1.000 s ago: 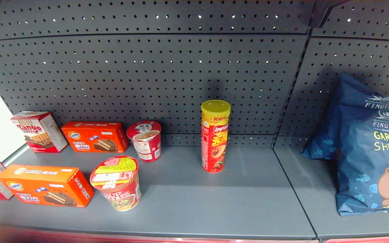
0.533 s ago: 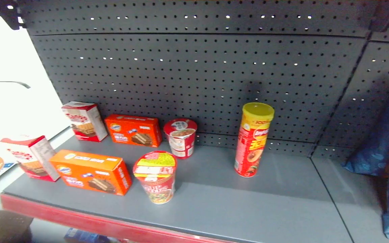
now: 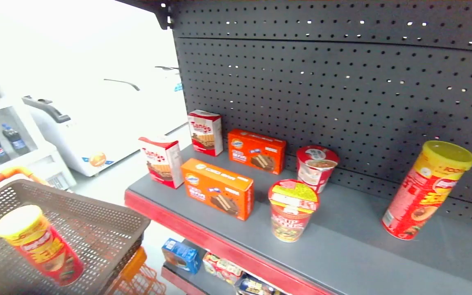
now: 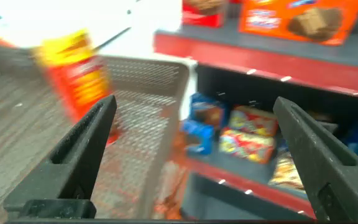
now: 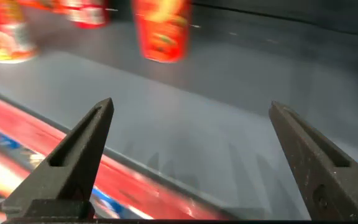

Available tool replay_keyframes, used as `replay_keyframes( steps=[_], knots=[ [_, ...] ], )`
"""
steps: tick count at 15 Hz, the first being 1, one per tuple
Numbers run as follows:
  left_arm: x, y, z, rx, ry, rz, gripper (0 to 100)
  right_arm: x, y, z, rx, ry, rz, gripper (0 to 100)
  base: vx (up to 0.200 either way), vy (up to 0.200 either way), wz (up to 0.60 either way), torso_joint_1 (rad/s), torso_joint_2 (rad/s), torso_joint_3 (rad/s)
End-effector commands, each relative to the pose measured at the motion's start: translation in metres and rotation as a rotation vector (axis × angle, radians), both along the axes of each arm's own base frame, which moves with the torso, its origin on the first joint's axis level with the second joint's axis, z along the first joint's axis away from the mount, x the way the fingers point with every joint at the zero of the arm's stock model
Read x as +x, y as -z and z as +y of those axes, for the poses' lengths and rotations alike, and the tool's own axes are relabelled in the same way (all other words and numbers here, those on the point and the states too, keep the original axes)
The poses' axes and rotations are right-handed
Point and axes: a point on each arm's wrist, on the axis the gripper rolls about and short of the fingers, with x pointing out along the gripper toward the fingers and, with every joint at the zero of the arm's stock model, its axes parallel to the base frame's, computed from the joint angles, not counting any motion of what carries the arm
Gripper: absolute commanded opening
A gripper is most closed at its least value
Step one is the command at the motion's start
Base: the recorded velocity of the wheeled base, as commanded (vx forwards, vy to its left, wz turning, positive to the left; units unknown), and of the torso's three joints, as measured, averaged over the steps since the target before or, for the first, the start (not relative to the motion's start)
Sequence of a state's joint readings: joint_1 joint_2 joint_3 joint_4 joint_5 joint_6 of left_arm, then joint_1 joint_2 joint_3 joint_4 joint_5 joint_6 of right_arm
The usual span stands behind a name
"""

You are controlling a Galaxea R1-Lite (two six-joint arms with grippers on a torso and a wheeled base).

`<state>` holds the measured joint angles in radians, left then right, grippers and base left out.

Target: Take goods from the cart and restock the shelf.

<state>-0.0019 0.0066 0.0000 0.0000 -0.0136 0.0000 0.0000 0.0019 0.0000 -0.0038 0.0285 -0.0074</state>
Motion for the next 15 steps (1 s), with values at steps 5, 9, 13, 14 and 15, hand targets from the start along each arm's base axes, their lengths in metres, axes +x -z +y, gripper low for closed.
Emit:
replay_keyframes(
  steps=[5, 9, 13, 14, 15],
  knots=[
    [0.000, 0.000, 0.000, 0.002, -0.002, 0.000, 100, 0.000, 0.000, 0.000, 0.003, 0.001, 0.000, 100, 0.000, 0.000, 0.36, 0.001, 0.00, 0.000],
    [0.000, 0.000, 0.000, 0.006, 0.000, 0.001, 100, 0.000, 0.000, 0.000, 0.004, 0.001, 0.001, 100, 0.000, 0.000, 0.00, 0.000, 0.00, 0.000],
    [-0.005, -0.043, 0.001, 0.092, -0.029, 0.001, 100, 0.000, 0.000, 0.000, 0.004, 0.001, 0.001, 100, 0.000, 0.000, 0.00, 0.000, 0.00, 0.000],
    [-0.002, -0.058, 0.001, 0.095, -0.026, 0.059, 100, 0.000, 0.000, 0.000, 0.004, 0.001, 0.001, 100, 0.000, 0.000, 0.00, 0.000, 0.00, 0.000],
    [0.006, -0.072, 0.001, 0.100, -0.015, 0.129, 100, 0.000, 0.000, 0.000, 0.004, 0.001, 0.001, 100, 0.000, 0.000, 0.00, 0.000, 0.00, 0.000]
  ],
)
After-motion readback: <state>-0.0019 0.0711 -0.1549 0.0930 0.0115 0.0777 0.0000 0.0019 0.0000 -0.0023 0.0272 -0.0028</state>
